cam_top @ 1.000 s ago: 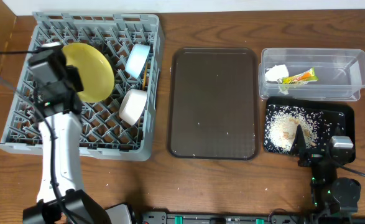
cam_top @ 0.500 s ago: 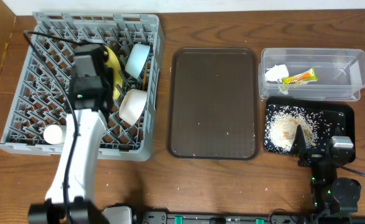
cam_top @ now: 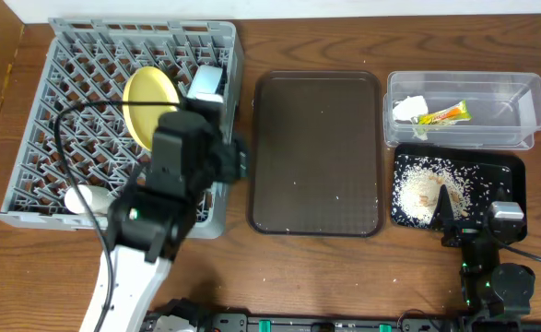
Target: Sort waste into correct bins and load items into the dishwasher
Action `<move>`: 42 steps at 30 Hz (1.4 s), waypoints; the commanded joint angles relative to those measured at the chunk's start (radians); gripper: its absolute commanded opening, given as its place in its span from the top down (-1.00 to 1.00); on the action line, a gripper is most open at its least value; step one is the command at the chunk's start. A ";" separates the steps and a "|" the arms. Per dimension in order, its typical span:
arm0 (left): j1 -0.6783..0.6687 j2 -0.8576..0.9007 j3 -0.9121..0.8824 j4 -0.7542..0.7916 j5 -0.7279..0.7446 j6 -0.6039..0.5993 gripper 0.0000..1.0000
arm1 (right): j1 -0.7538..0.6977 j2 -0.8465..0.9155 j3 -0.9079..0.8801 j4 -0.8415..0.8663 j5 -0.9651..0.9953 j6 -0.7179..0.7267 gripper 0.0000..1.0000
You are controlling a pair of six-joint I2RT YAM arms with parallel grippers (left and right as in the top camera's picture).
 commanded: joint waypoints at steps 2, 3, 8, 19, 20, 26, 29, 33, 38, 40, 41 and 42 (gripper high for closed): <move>-0.108 -0.074 0.005 -0.026 0.126 -0.056 -0.69 | -0.006 -0.005 -0.001 -0.004 -0.001 0.004 -0.98; -0.129 -0.087 0.005 -0.047 0.125 -0.056 -0.71 | -0.007 -0.005 -0.001 -0.004 -0.001 0.004 -0.99; -0.177 -0.132 0.005 -0.089 0.072 -0.052 -0.76 | -0.007 -0.005 -0.001 -0.004 -0.001 0.004 -0.99; -0.175 -0.261 0.005 -0.091 -0.038 -0.049 -0.88 | -0.006 -0.005 -0.001 -0.004 -0.001 0.004 -0.99; -0.175 -0.283 0.005 -0.092 -0.057 -0.049 -0.89 | -0.006 -0.005 -0.001 -0.004 -0.001 0.004 -0.99; -0.156 -0.445 -0.052 -0.040 -0.161 -0.056 -0.90 | -0.007 -0.005 -0.001 -0.004 -0.001 0.004 -0.99; -0.083 -0.544 -0.159 0.058 -0.140 -0.056 -0.90 | -0.007 -0.005 -0.001 -0.004 -0.001 0.004 -0.99; 0.056 -0.698 -0.399 0.253 -0.031 -0.056 -0.91 | -0.007 -0.005 -0.001 -0.004 -0.001 0.004 -0.98; 0.117 -0.817 -0.628 0.428 0.007 -0.056 -0.91 | -0.007 -0.005 -0.001 -0.004 -0.001 0.004 -0.99; 0.122 -0.869 -0.734 0.503 0.010 -0.056 -0.91 | -0.007 -0.005 -0.001 -0.004 -0.001 0.004 -0.99; 0.122 -0.885 -0.768 0.525 0.010 -0.056 -0.91 | -0.007 -0.005 -0.001 -0.004 -0.001 0.004 -0.98; 0.122 -0.903 -0.809 0.553 0.011 -0.056 -0.91 | -0.006 -0.005 -0.001 -0.004 -0.001 0.004 -0.98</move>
